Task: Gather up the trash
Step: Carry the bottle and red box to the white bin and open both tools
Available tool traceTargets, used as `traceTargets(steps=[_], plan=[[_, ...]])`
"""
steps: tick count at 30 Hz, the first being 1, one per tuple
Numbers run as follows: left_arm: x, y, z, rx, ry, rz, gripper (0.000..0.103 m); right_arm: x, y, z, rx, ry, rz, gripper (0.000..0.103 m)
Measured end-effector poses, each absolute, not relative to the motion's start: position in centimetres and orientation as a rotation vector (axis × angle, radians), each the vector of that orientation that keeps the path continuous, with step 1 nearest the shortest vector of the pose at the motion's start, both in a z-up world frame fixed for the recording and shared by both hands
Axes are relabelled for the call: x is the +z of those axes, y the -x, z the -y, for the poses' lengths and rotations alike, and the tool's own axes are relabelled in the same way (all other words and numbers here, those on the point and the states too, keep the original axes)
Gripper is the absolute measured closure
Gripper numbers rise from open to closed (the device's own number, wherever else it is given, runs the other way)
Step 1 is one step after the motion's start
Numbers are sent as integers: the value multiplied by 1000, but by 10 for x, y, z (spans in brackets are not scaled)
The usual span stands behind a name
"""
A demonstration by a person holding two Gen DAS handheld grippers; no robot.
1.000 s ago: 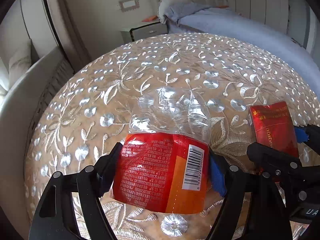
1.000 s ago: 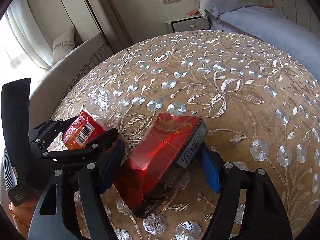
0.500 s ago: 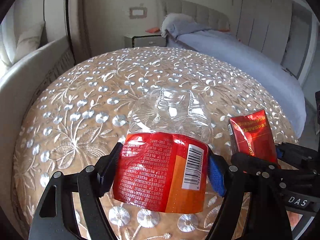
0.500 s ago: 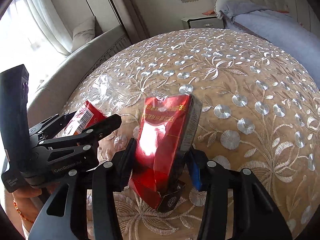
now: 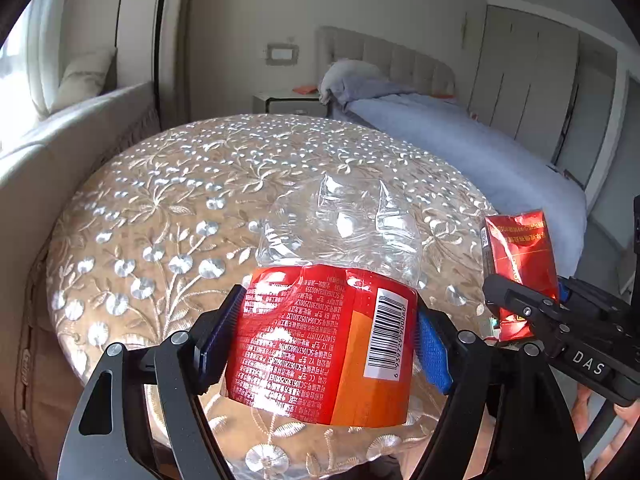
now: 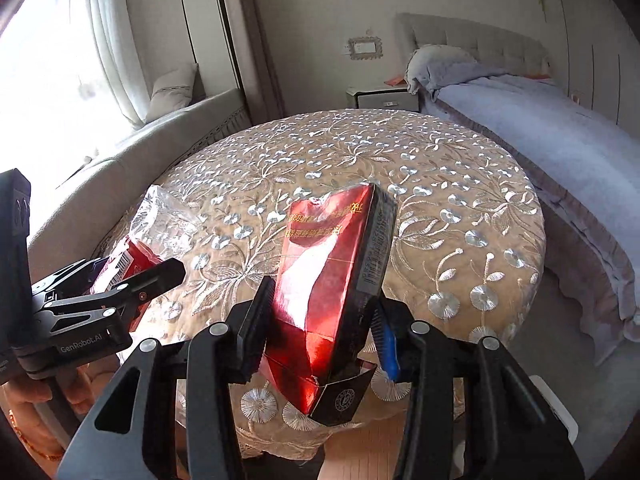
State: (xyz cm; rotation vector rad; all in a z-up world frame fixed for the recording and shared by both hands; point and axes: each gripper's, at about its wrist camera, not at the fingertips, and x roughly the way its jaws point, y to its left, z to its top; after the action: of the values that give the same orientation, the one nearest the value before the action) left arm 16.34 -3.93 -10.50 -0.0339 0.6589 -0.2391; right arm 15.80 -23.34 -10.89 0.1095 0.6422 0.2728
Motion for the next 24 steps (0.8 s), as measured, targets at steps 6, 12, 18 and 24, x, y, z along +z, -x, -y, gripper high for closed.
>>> traceTargets(steps=[6,12,18,24], plan=[[-103,-136,68,-271,-29,-643,28,-104,-130,259,251,-128,-611,56],[-103,-121,98,-335,-77,-639,28,-100,-101,281,213,-135,-579,56],[-105,-109,131,-400,-129,-634,28,-99,-72,310,151,-135,-569,56],[-108,-101,171,-479,-193,-634,28,-103,-54,335,79,-151,-585,56]])
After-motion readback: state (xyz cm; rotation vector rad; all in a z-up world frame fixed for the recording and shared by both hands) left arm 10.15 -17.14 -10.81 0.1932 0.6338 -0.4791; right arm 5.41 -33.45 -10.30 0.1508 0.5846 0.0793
